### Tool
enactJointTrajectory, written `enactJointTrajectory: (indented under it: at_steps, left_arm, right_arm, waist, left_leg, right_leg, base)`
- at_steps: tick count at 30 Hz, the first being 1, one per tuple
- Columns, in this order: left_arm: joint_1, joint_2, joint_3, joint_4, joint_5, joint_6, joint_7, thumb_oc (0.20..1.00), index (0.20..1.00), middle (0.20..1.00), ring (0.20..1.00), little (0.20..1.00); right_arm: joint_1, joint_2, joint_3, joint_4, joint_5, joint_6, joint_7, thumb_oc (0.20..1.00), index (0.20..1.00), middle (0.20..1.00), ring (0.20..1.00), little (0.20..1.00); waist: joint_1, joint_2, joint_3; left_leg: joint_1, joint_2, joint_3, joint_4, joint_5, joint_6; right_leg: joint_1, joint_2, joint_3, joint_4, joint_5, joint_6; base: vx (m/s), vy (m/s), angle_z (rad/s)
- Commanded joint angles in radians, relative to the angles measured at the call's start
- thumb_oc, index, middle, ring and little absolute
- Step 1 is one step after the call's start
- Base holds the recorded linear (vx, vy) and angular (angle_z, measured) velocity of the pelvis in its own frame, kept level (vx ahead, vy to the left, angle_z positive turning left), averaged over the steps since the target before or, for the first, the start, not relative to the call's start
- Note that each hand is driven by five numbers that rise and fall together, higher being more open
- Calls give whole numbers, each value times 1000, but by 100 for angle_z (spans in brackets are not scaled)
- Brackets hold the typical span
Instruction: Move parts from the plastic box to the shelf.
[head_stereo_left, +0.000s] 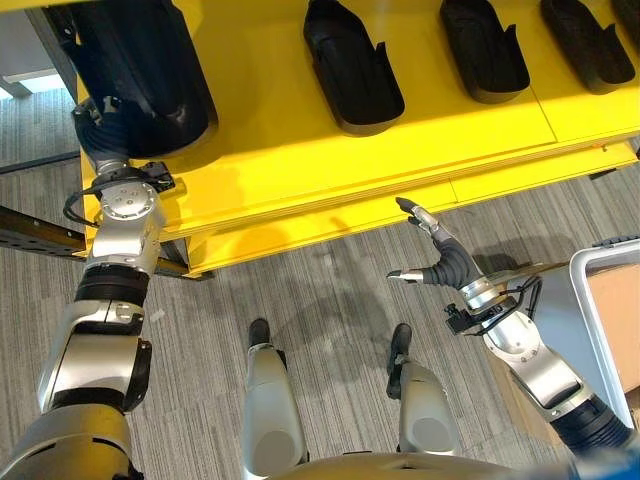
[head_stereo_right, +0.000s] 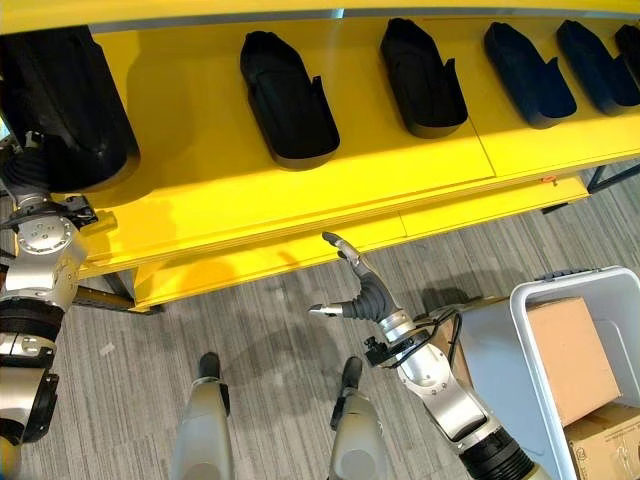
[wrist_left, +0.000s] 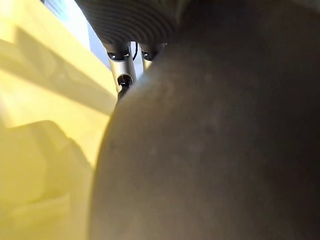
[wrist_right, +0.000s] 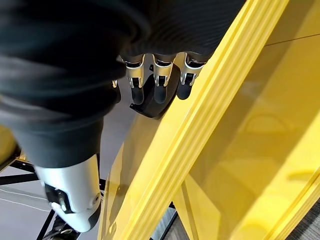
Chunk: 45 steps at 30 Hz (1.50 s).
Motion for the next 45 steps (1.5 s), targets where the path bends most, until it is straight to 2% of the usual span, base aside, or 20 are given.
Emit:
enactJointTrajectory:
  at_steps: [1,4,14,29,37,45]
  left_arm:
    - [-101,52,-4,23,-30,-63,-7,200,200,200,200,200]
    - [-148,46,-18,55,-83,-74,-7,200,200,200,200,200]
    - [-194,-1,-50,108,-113,-62,-18,200,200,200,200,200]
    - [-184,-49,-46,204,-55,-11,-42,200,200,200,200,200]
    - [-193,-32,-36,270,-41,17,-64,200,200,200,200,200]
    - [-227,25,-70,344,42,67,-97,200,200,200,200,200]
  right_arm:
    - [20,-36,-20,-60,31,-67,-1,1000,1000,1000,1000,1000]
    - [27,-40,-15,-62,38,-66,3,1000,1000,1000,1000,1000]
    - [25,-45,-7,-62,48,-68,-1,1000,1000,1000,1000,1000]
    - [31,-64,1,-86,67,-80,18,1000,1000,1000,1000,1000]
    - [28,-71,8,-94,81,-83,27,1000,1000,1000,1000,1000]
    - [30,-75,9,-92,94,-84,41,1000,1000,1000,1000,1000]
  waist:
    - [0,-12,-64]
    - [-4,-16,-60]
    - [-11,-25,-53]
    - [-24,-48,-33]
    - [-27,-57,-27]
    - [-25,-61,-25]
  left_leg:
    - [43,-10,38,-75,70,31]
    - [30,-9,38,-65,66,31]
    - [5,-9,41,-51,61,35]
    - [-7,-2,53,-42,57,37]
    - [-14,5,60,-38,55,39]
    - [-30,6,59,-28,49,43]
  right_leg:
    - [-27,-22,83,196,-79,7]
    - [-31,-20,83,194,-76,10]
    - [-46,-19,85,195,-76,7]
    - [-69,-11,100,203,-75,4]
    - [-81,-5,110,196,-67,6]
    - [-89,-3,113,192,-61,10]
  base:
    - [0,0,0]
    - [1,1,-3]
    - [1,0,0]
    - [0,0,0]
    - [0,-3,-2]
    - [0,0,0]
